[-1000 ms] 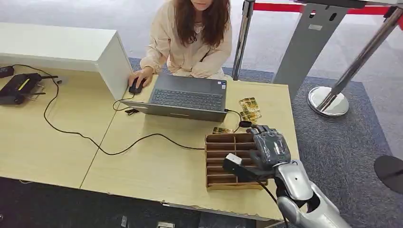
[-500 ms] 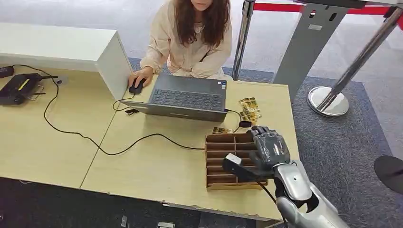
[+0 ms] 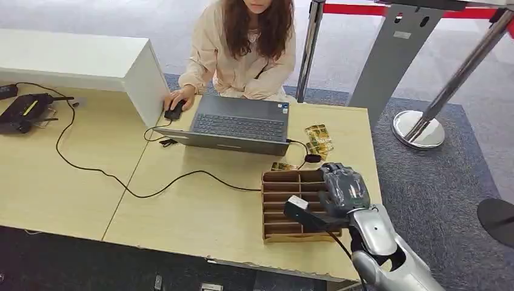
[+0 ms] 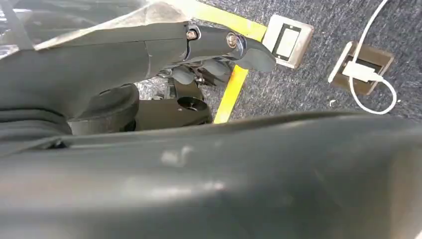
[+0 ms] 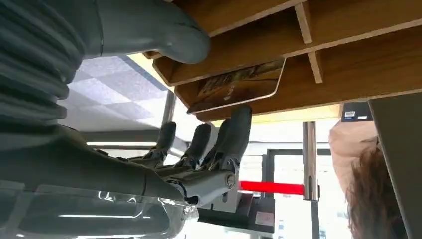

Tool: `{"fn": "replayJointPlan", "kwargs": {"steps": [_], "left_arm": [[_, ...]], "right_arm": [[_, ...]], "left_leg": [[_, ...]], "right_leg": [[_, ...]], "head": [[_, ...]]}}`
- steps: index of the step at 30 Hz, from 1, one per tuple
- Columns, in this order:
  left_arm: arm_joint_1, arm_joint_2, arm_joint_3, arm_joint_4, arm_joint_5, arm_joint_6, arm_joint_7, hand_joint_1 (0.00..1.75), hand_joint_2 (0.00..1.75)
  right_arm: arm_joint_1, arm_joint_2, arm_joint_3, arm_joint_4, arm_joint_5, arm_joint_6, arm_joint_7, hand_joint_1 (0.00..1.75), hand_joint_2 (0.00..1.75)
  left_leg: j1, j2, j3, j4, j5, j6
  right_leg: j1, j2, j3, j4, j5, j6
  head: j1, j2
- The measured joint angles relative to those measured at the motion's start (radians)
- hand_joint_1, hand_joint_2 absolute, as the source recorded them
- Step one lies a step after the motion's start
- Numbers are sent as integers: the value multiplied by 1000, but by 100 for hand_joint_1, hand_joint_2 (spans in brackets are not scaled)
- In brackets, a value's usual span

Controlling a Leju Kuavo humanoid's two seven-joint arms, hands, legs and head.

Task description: Pass the card to the sensor for recognition and then transmit it.

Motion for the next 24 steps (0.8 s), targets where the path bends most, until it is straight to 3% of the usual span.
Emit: {"fn": "replayJointPlan", "kwargs": {"steps": [1,5,24], "left_arm": [[0,0,0,0,0,-1,0,0,0],[0,0,0,0,0,-2,-1,0,0],[0,-2,0,0,2,-12,-16,0,0]], "right_arm": [[-1,0,0,0,0,-1,1,143,175],[-6,3,-1,1,0,-4,7,150,175],[-6,7,-7,2,0,-6,8,147,175]], "left_leg": [[0,0,0,0,0,0],[0,0,0,0,0,0],[0,0,1,0,0,0]], "right_leg": [[0,0,0,0,0,0],[0,0,0,0,0,0],[0,0,1,0,0,0]], "head": [[0,0],[0,0],[0,0]]}}
